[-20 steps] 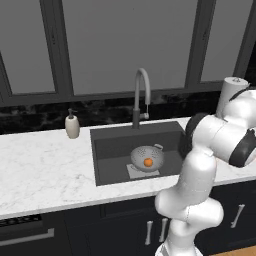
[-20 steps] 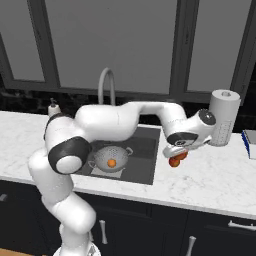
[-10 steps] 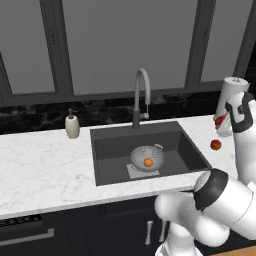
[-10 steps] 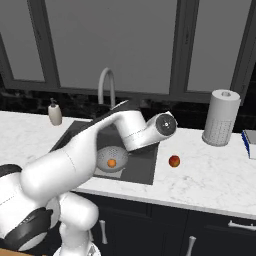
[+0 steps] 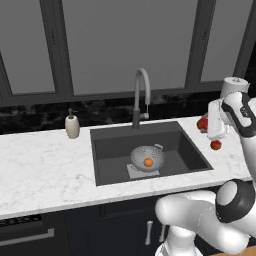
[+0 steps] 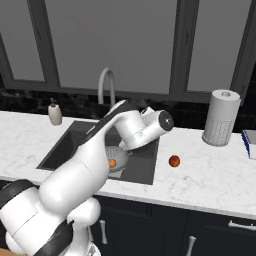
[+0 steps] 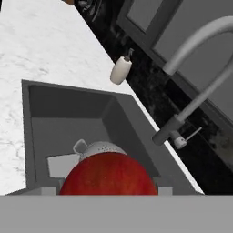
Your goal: Put the colander in the sink, put the tangerine, apple, apple in the colander, and turn on the sink faucet and pour water over the colander.
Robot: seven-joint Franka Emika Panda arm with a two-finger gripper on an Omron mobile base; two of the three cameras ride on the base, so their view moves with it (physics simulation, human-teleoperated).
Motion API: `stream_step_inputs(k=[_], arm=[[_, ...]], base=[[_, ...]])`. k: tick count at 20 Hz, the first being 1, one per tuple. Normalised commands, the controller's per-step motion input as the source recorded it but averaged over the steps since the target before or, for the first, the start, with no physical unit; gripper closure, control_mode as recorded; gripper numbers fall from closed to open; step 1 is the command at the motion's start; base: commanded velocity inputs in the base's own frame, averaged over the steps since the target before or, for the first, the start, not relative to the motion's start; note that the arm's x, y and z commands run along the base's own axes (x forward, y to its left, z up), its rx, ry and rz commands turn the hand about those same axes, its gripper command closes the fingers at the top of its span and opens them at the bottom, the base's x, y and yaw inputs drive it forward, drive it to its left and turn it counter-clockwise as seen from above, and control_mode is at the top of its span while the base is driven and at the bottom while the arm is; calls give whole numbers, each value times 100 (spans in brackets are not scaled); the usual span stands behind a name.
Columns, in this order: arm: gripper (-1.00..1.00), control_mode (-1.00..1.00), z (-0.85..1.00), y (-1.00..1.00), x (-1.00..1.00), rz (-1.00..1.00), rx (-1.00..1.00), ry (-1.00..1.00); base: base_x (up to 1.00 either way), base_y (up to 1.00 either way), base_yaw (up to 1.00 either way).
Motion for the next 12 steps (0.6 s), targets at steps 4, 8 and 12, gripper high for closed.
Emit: stream_step_inputs(k=[4, 8, 12], arm=[[100, -100, -33, 19, 2, 27, 0, -23], [100, -100, -48, 48, 29, 9, -6, -4], [100, -100, -49, 36, 43, 7, -4, 0]], base=[[0, 0, 0], [0, 0, 0], [0, 0, 0]])
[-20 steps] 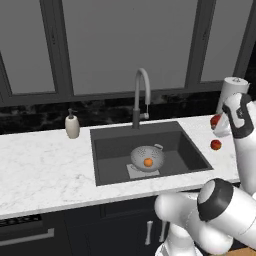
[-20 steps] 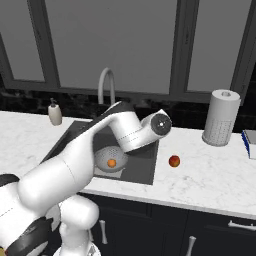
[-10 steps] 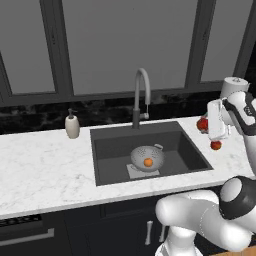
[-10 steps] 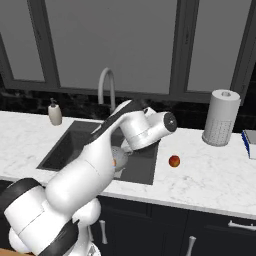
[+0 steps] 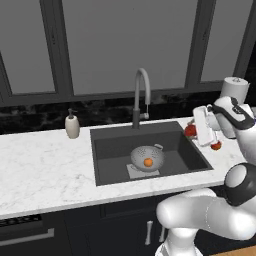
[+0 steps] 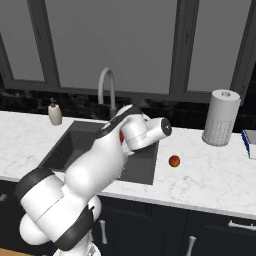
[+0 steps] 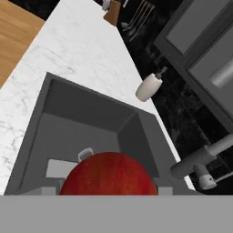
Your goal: Put the colander in the sink, put the tangerine, apple, apple in the colander, and turn on the sink faucet and pour water over the colander.
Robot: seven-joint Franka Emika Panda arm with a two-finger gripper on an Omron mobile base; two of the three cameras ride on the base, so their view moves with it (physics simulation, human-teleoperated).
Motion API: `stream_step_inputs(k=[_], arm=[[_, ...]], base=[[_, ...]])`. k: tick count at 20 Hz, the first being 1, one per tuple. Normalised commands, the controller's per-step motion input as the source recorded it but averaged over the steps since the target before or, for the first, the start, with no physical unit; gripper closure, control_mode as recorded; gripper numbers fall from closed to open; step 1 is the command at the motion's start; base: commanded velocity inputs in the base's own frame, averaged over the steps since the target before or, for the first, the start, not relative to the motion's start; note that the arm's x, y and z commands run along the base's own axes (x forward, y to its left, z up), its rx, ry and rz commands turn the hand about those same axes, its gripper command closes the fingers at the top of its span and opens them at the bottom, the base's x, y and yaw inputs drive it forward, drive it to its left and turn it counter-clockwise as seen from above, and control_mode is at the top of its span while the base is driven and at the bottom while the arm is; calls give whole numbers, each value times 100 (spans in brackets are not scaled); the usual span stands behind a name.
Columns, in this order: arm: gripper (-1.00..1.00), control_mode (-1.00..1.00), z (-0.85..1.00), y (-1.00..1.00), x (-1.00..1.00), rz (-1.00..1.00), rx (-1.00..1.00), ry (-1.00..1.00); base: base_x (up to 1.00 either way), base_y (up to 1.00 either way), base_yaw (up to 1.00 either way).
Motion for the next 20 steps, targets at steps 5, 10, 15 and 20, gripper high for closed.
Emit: stream_step_inputs(k=[5, 10, 15, 20], arm=[[100, -100, -56, 20, 35, 5, 0, 7], [100, -100, -50, 16, 24, 3, 0, 1], [100, -100, -48, 16, 8, 5, 0, 0], [100, -100, -54, 18, 28, 5, 0, 0]], base=[[0, 0, 0], [0, 0, 0], [0, 0, 0], [0, 0, 0]])
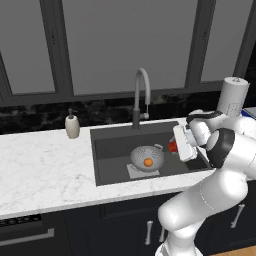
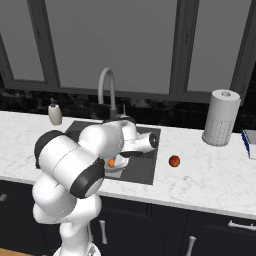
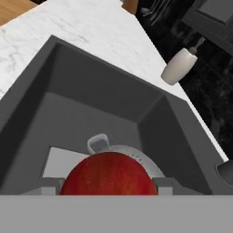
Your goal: Put the colander in the sink, put the tangerine, apple, apple in the colander, and turn on the sink faucet and pour water over the colander.
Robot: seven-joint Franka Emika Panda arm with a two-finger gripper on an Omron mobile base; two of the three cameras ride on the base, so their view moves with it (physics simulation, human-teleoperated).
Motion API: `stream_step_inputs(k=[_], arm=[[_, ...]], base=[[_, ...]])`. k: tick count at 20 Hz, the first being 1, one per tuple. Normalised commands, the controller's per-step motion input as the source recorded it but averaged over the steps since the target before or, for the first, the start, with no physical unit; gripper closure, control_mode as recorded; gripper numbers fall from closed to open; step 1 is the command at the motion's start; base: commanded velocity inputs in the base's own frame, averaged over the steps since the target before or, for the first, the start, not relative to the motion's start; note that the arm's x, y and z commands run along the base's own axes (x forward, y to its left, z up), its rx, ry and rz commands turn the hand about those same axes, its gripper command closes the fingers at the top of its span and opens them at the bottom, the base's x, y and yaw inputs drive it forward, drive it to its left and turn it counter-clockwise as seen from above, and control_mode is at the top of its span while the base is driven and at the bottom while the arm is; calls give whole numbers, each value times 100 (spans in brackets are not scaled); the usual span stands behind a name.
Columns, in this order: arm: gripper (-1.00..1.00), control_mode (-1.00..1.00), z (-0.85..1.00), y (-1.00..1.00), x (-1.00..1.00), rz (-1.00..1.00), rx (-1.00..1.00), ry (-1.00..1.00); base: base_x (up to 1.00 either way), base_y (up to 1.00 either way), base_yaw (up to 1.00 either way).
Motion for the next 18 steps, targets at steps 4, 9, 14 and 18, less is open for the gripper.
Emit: stream_step_inputs(k=[4, 9, 14, 18], arm=[[100, -100, -48, 11, 42, 5, 0, 0], [100, -100, -44, 11, 36, 5, 0, 1], [100, -100, -49, 7, 42, 6, 0, 3], [100, -100, -44, 3, 37, 6, 0, 3]], base=[[0, 0, 0], [0, 0, 0], [0, 0, 0], [0, 0, 0]])
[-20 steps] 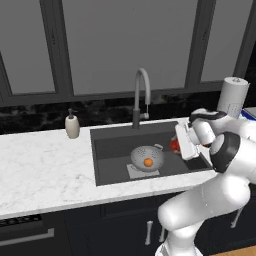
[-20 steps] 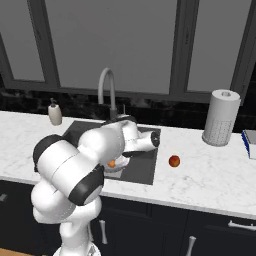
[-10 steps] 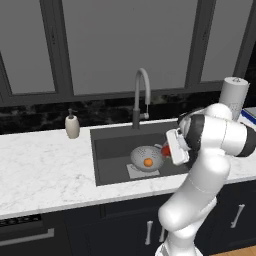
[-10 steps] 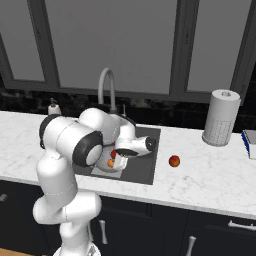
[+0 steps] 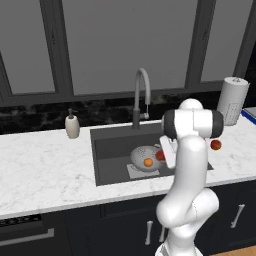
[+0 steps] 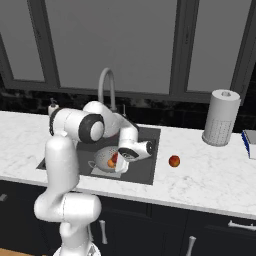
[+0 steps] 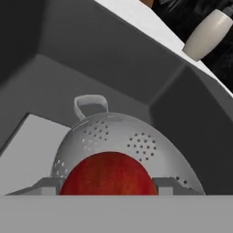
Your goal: Put the colander in the sink, put the tangerine, apple, apple in the colander, and turn on the sink faucet and pour water over the colander.
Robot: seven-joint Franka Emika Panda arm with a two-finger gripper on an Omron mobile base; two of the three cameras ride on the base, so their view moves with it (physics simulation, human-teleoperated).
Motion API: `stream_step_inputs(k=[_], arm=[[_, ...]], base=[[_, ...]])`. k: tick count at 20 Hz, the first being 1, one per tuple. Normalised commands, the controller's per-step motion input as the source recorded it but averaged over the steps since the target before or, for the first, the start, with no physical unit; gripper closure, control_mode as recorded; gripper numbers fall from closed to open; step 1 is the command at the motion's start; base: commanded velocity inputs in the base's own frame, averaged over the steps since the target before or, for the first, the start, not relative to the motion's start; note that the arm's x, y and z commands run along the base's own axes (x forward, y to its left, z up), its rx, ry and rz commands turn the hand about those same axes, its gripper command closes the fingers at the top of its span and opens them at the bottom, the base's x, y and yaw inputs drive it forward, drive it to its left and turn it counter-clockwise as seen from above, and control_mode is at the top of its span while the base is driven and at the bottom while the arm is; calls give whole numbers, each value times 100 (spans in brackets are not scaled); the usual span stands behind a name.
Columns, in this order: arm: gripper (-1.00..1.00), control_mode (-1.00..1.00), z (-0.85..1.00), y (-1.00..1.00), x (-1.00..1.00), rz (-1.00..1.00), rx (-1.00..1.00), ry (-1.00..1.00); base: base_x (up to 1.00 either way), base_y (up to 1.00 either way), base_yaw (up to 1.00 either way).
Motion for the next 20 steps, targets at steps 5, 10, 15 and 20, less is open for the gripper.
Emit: stream_step_inputs(k=[5, 10, 15, 20], arm=[[100, -100, -33, 21, 46, 4, 0, 5], [100, -100, -33, 23, 54, 3, 0, 7], [-100, -100, -46, 5, 37, 5, 0, 5], [-100, -100, -13, 0, 0, 5, 1, -1]], base=[[0, 0, 0], [0, 0, 0], [0, 0, 0], [0, 0, 0]])
